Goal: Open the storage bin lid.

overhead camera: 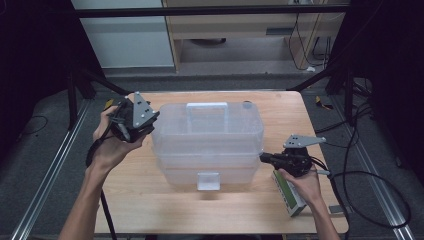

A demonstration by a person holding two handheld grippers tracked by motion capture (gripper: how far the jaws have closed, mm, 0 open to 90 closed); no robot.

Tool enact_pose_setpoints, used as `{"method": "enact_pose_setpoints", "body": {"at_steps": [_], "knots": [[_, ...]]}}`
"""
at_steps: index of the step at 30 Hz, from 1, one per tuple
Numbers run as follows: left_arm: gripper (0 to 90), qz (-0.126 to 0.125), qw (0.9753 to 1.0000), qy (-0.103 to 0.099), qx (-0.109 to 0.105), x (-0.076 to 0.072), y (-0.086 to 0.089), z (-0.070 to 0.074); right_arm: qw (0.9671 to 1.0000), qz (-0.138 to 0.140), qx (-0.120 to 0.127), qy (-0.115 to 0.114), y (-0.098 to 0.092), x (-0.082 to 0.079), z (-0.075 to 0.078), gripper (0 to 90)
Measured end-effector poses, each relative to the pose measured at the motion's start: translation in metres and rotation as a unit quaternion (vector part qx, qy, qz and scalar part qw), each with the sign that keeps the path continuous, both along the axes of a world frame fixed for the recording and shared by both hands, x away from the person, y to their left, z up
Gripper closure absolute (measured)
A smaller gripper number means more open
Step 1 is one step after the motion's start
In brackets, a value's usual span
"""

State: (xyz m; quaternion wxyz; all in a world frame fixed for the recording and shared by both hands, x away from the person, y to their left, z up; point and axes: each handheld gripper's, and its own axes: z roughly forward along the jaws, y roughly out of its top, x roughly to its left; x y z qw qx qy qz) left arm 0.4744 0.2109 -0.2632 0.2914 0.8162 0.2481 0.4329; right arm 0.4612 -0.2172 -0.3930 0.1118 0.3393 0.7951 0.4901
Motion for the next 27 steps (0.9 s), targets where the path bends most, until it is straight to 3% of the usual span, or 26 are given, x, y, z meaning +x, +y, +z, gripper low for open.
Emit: {"method": "enact_pose_setpoints", "body": {"at_steps": [6,8,13,15,17,20,27], "knots": [[60.4,0.019,0.9996,0.001,-0.023,-0.007,0.018,-0.014,1.0,-0.001,0.0,0.0,0.0,0.0,0.0,90.0],[60.8,0.035,0.9985,0.0,-0.041,-0.011,0.027,-0.024,1.0,-0.001,-0.001,0.001,0.0,0.0,0.0,90.0],[61.0,0.048,0.997,0.003,-0.06,-0.015,0.039,-0.04,1.0,-0.001,-0.001,-0.001,0.0,0.0,0.0,90.0],[61.1,0.056,0.9951,0.007,-0.081,-0.018,0.046,-0.051,1.0,-0.001,0.0,0.0,0.0,0.0,0.0,90.0],[61.0,0.053,0.9941,0.012,-0.094,-0.019,0.049,-0.058,1.0,-0.001,-0.001,0.0,0.0,0.0,0.0,90.0],[60.3,0.055,0.9938,0.016,-0.095,-0.02,0.052,-0.066,1.0,-0.001,-0.002,0.001,0.0,0.0,0.0,90.0],[58.6,0.053,0.9894,0.035,-0.131,-0.02,0.059,-0.096,1.0,-0.003,-0.001,0.0,0.001,0.0,0.0,90.0]]}}
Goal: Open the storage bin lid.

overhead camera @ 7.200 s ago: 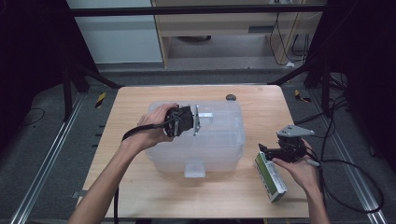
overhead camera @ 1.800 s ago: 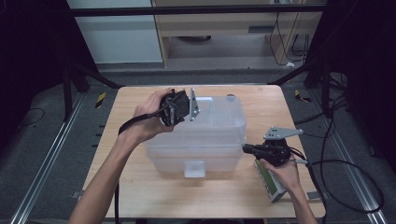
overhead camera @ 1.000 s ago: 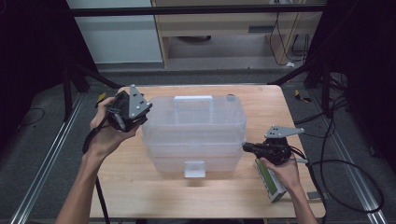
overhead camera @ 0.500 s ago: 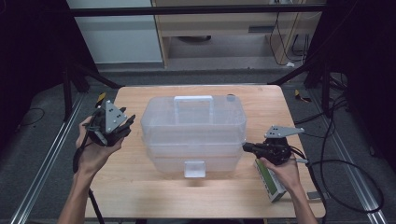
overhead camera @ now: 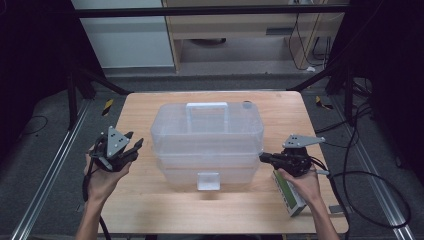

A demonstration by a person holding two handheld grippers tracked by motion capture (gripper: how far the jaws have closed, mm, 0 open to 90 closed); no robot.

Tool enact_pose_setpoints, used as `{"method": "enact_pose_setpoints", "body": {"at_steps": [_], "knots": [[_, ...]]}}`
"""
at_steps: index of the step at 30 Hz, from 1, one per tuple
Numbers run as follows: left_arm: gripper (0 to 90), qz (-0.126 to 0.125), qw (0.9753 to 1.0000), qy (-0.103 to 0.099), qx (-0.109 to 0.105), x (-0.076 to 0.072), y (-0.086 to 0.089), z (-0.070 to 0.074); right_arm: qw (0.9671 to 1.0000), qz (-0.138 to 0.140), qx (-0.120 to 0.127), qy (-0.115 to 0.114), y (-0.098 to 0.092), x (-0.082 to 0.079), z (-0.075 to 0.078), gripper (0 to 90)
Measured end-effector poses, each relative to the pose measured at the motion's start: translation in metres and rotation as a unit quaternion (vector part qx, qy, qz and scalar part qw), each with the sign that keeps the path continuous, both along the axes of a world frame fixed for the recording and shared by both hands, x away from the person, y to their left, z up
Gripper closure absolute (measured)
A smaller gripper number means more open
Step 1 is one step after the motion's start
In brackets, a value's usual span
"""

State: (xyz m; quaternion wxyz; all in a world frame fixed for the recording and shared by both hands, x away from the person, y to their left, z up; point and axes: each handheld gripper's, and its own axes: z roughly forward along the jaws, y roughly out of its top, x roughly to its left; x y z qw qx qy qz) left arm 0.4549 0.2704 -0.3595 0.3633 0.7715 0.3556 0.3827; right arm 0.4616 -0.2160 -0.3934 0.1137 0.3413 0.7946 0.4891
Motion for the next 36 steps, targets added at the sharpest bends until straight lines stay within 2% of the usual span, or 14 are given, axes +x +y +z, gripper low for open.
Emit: {"method": "enact_pose_setpoints", "body": {"at_steps": [2,4,5,8,17,20,28,36], "knots": [[58.3,0.003,1.0,0.006,-0.007,-0.001,0.0,-0.003,1.0,-0.001,0.0,-0.001,0.0,0.0,0.0,90.0],[56.9,0.003,0.9999,0.012,0.008,0.002,0.0,-0.011,1.0,-0.001,0.0,-0.002,0.0,0.0,0.0,90.0],[56.8,0.003,0.9999,0.012,0.005,0.002,-0.001,-0.014,1.0,-0.002,0.0,-0.003,0.0,0.0,0.0,90.0],[54.6,0.005,0.9996,0.021,0.018,0.001,-0.002,-0.02,1.0,-0.003,0.002,-0.006,0.0,0.001,0.0,90.0],[52.3,-0.002,0.9995,0.028,0.012,-0.001,-0.003,-0.026,0.9999,-0.002,0.005,-0.013,0.0,0.001,0.003,90.0],[52.0,-0.005,0.9992,0.037,0.011,-0.002,-0.006,-0.029,0.9998,0.001,0.006,-0.018,0.002,0.001,0.005,90.0],[51.9,-0.016,0.9994,0.031,0.003,-0.003,-0.015,-0.03,0.9996,-0.005,0.009,-0.028,0.004,0.003,0.008,90.0],[52.1,-0.011,0.9995,0.02,-0.021,-0.004,-0.018,-0.026,0.999,-0.007,0.014,-0.041,0.005,0.004,0.013,90.0]]}}
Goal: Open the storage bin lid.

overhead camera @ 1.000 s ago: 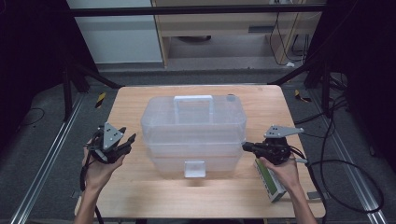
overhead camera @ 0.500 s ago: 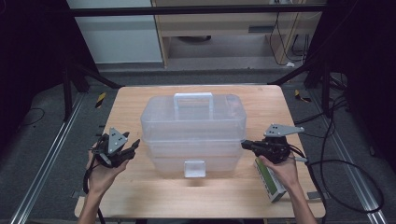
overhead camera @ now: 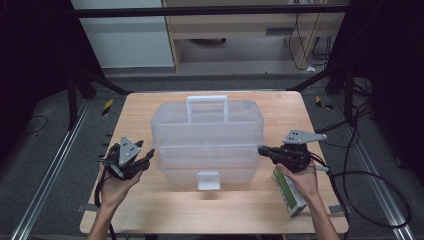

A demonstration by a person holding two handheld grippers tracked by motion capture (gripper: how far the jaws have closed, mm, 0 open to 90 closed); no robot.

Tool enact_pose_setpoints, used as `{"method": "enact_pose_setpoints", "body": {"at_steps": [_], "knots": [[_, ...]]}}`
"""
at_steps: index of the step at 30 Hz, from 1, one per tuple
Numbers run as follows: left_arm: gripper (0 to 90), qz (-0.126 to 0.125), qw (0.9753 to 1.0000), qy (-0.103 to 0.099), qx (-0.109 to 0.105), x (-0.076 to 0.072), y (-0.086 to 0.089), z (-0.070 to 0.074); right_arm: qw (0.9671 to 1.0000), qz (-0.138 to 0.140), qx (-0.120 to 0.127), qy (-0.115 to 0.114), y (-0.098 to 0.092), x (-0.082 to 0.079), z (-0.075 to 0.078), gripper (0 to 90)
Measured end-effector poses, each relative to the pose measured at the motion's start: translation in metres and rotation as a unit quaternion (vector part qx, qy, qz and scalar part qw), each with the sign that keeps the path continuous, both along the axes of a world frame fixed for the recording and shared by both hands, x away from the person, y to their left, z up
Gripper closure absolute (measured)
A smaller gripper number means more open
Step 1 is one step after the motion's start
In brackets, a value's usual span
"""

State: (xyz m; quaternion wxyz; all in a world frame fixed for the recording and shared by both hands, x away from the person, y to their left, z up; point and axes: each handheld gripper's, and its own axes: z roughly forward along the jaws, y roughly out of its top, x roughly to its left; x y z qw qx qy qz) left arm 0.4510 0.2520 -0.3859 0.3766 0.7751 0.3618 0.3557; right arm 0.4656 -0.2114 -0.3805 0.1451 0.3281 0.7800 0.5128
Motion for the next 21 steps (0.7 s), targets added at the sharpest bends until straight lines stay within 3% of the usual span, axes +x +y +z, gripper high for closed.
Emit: {"method": "enact_pose_setpoints", "body": {"at_steps": [10,21], "knots": [[52.6,0.0,0.9997,-0.024,-0.012,0.0,-0.004,0.003,1.0,0.003,-0.003,-0.009,0.007,0.002,0.003,90.0],[52.9,-0.003,0.9997,-0.021,-0.012,0.004,-0.013,0.002,0.9999,0.003,-0.001,-0.012,0.008,0.003,0.007,90.0]]}}
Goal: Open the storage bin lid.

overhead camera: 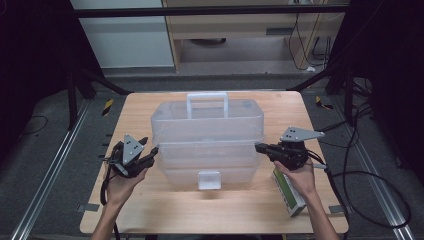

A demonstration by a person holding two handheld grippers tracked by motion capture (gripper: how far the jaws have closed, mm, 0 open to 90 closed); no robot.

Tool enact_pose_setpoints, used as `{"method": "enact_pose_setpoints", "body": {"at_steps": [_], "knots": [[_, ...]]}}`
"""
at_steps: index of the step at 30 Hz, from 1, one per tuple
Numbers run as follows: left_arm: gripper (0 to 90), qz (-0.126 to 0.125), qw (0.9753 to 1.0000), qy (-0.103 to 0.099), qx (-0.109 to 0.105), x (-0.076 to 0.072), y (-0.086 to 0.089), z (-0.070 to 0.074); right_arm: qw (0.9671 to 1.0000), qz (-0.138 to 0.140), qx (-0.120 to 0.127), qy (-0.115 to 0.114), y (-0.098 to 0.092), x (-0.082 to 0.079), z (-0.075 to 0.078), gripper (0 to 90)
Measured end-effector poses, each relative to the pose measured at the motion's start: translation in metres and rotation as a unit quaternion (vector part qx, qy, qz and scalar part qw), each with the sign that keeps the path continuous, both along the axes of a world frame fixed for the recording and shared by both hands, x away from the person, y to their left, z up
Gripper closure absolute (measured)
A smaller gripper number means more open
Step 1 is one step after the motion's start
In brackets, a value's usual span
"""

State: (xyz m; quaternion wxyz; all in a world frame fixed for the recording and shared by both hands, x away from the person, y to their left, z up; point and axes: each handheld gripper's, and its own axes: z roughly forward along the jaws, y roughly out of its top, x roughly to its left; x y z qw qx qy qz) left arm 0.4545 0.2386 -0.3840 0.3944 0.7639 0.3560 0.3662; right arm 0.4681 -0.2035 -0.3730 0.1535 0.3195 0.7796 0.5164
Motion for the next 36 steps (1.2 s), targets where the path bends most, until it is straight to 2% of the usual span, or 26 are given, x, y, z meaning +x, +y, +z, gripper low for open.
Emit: {"method": "enact_pose_setpoints", "body": {"at_steps": [12,22,23,28,36], "knots": [[53.2,-0.001,1.0,-0.002,0.003,0.0061,-0.0069,-0.0004,1.0,0.001,0.004,-0.001,0.0008,0.0007,0.0002,90.0],[53.6,0.006,0.9999,-0.01,-0.007,0.0063,-0.0056,0.0027,1.0,0.009,0.002,-0.002,0.0069,0.0015,0.0015,90.0],[53.8,0.004,0.9998,-0.02,-0.003,0.0069,-0.0058,0.0032,0.9999,0.01,0.0,-0.002,0.0069,0.0016,0.0015,90.0],[54.9,0.007,0.9996,-0.028,0.0,0.0065,-0.0073,0.0034,0.9999,0.011,0.001,-0.003,0.007,0.0014,0.0015,90.0],[63.0,0.005,0.9992,-0.038,0.001,0.0053,-0.0094,0.0032,0.9999,0.01,0.002,-0.005,0.0065,0.0004,0.0017,90.0]]}}
